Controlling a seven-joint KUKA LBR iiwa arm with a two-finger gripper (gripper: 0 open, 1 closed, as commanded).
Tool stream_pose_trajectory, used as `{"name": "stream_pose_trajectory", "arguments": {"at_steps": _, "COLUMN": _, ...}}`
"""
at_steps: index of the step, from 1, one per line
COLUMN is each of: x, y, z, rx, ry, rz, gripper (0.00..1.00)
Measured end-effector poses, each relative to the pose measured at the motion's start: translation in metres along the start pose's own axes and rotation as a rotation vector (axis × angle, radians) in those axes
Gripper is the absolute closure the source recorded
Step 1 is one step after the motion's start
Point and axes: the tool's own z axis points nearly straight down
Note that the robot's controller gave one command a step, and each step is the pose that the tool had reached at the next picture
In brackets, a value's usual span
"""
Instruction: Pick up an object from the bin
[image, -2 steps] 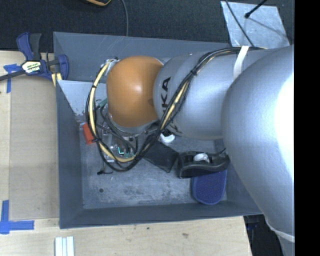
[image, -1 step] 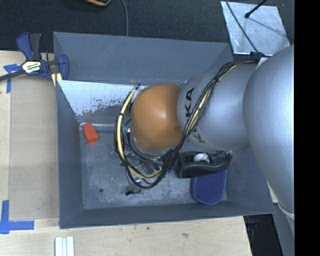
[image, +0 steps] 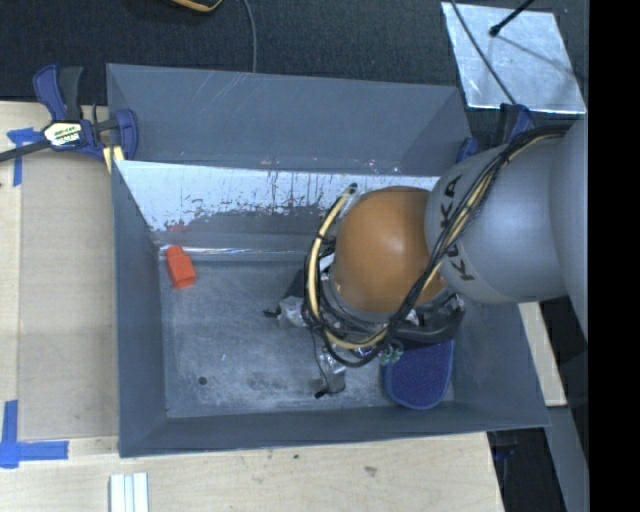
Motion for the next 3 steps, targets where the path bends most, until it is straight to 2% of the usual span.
{"name": "stream_pose_trajectory", "arguments": {"at_steps": 1, "x": -0.002, "y": 0.005, "z": -0.001, "rx": -0.003, "ry": -0.003, "rz": -0.005, "gripper": 0.00}}
{"name": "stream_pose_trajectory", "arguments": {"at_steps": 2, "x": -0.013, "y": 0.007, "z": -0.082, "rx": -0.004, "ry": -0.011, "rz": 0.435, "gripper": 0.00}}
{"name": "stream_pose_trajectory", "arguments": {"at_steps": 3, "x": -0.047, "y": -0.045, "z": -0.001, "rx": -0.002, "ry": -0.004, "rz": 0.265, "gripper": 0.00}}
